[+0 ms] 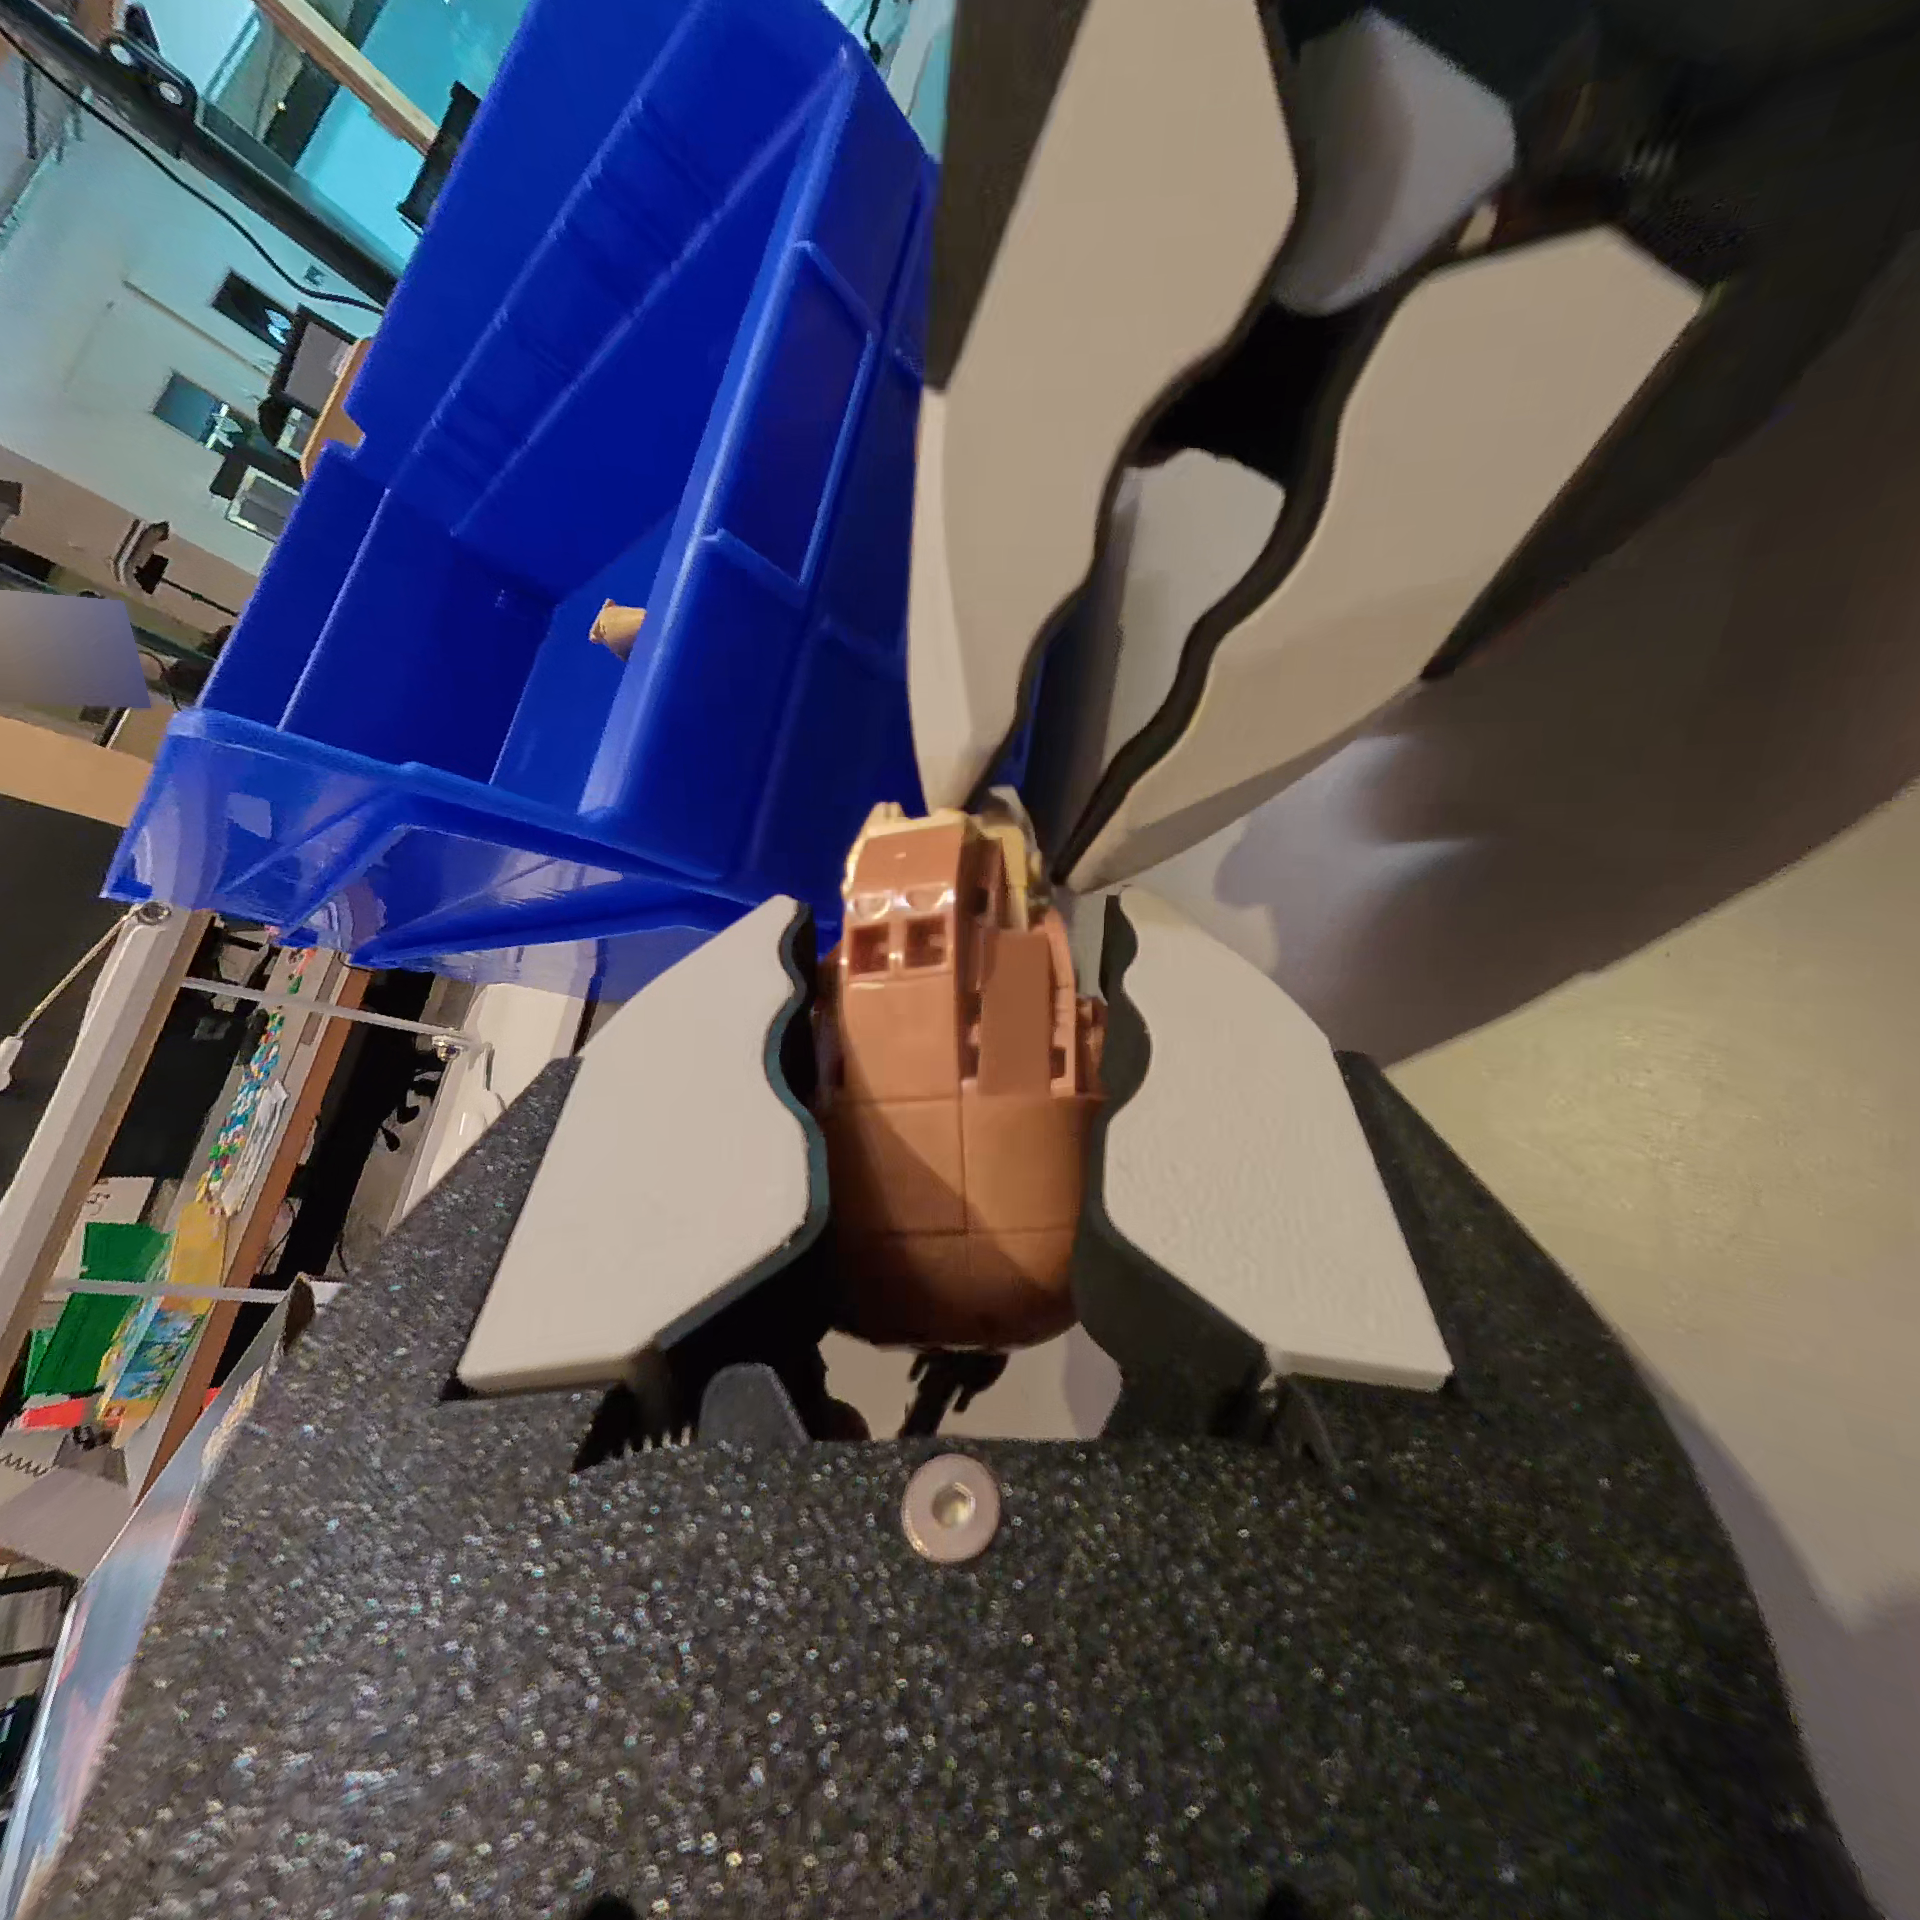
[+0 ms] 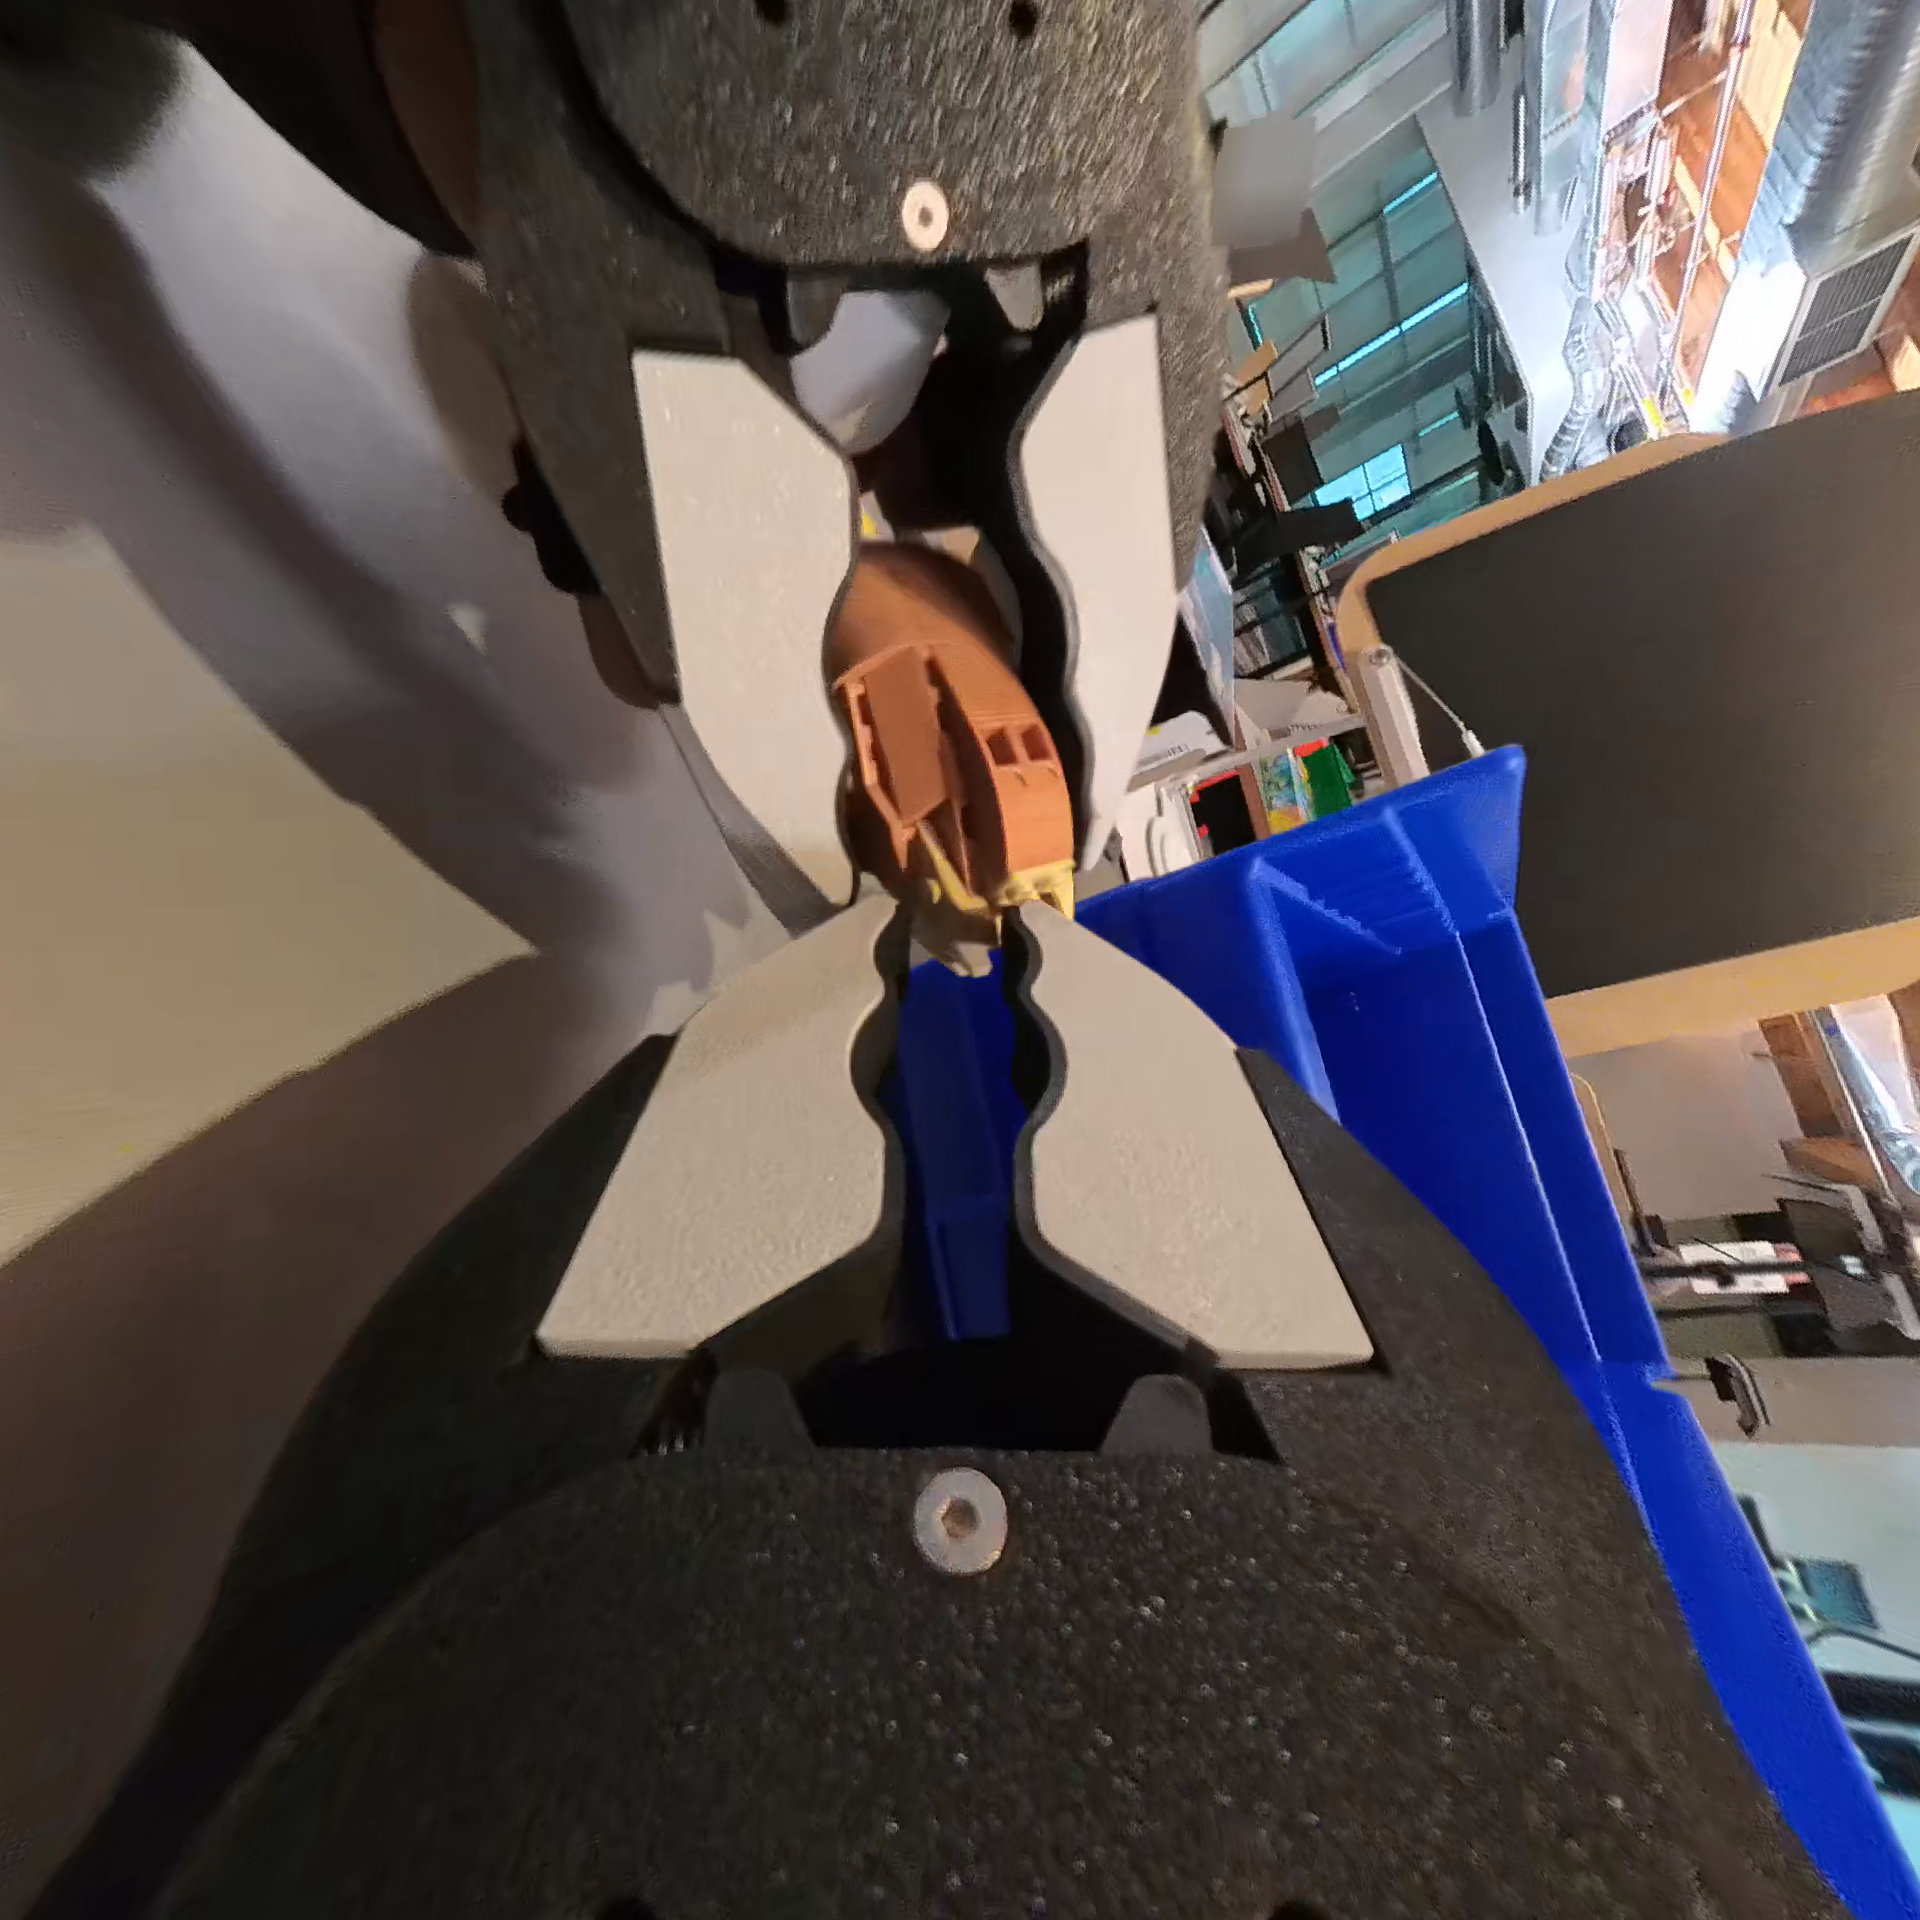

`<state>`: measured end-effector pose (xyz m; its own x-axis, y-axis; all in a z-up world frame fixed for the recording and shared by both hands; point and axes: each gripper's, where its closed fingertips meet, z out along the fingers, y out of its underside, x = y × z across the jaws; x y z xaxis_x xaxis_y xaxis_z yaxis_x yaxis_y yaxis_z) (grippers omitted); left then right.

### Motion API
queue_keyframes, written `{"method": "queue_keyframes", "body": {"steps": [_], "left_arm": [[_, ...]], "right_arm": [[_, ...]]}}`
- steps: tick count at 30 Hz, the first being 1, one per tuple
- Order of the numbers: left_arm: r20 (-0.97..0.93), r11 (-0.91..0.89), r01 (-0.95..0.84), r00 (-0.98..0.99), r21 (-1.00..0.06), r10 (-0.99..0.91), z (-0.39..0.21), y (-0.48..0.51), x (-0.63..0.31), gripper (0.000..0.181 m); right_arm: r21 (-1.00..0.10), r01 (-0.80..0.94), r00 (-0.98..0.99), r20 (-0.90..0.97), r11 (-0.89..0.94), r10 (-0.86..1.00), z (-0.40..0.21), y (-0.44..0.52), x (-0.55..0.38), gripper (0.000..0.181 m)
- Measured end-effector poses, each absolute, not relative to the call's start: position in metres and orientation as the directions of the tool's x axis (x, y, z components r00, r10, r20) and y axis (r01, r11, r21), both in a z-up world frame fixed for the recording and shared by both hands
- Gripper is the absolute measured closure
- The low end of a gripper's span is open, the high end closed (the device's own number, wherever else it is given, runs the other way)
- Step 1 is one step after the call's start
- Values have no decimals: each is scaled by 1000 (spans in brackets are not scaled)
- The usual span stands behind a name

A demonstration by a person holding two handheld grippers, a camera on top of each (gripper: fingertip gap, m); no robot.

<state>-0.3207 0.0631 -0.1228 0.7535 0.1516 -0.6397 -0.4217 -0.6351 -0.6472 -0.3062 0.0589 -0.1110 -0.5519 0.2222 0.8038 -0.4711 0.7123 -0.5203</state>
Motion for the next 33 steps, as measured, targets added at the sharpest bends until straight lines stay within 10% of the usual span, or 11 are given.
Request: {"method": "queue_keyframes", "body": {"steps": [33], "left_arm": [[-502,-634,-236,819,-737,278,-133,63,-334,133]], "right_arm": [[-659,-262,-623,674,705,398,-123,63,-320,171]]}}
